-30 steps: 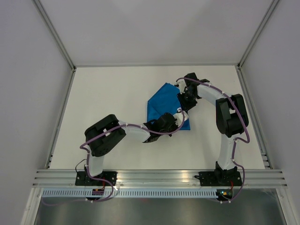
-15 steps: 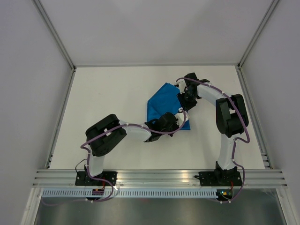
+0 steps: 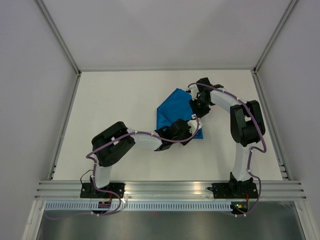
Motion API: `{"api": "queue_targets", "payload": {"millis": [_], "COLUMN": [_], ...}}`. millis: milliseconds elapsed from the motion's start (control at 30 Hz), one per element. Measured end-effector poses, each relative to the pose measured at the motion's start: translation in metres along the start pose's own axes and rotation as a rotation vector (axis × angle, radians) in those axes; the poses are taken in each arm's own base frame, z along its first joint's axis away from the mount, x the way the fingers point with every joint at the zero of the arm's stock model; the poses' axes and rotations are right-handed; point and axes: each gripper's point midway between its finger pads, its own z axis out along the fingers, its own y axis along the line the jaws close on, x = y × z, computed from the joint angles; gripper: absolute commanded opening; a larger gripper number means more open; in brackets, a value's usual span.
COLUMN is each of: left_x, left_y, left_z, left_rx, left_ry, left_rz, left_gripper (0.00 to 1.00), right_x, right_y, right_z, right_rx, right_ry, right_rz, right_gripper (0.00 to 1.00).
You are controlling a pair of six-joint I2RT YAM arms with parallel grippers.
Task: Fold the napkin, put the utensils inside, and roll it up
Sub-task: Fold the napkin, then roll the napkin with the utensil
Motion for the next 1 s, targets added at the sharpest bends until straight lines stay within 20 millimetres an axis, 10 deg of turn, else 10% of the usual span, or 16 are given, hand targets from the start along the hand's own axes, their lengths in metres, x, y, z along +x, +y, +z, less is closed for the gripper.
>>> {"api": "queue_targets", "payload": {"millis": [267,533,733,1000], "left_x": [-0.045,-0.146,-0.14,-0.122], "left_y": [0.013,0.12,0.209,0.211], "left_z": [-0.024,-0.144,-0.221,-0.24], "left_rx": [-0.041,-0.33,-0.531,-0.557], "left_ry": [-0.103,-0.387,-0.469,-0.4], "left_rz": [-0.021,-0.332,-0.593,-0.649], "left_gripper": [0.54,0.6,0.61,0.61], "right_x": [-0.013,-0.037,-0.024,0.006], "right_y": [-0.003,-0.003,0.011,0.103], "right_z": [-0.023,-0.07,-0.09,-0.08], "right_rx": [0.036,0.078,0.074,-0.002], "right_ry": [-0.064,-0.207,-0.248,-0.292], "right_rz": [-0.022,-0.126,-0.31,-0.777], "right_gripper": [0.37,0.37,0.52,0.65]}}
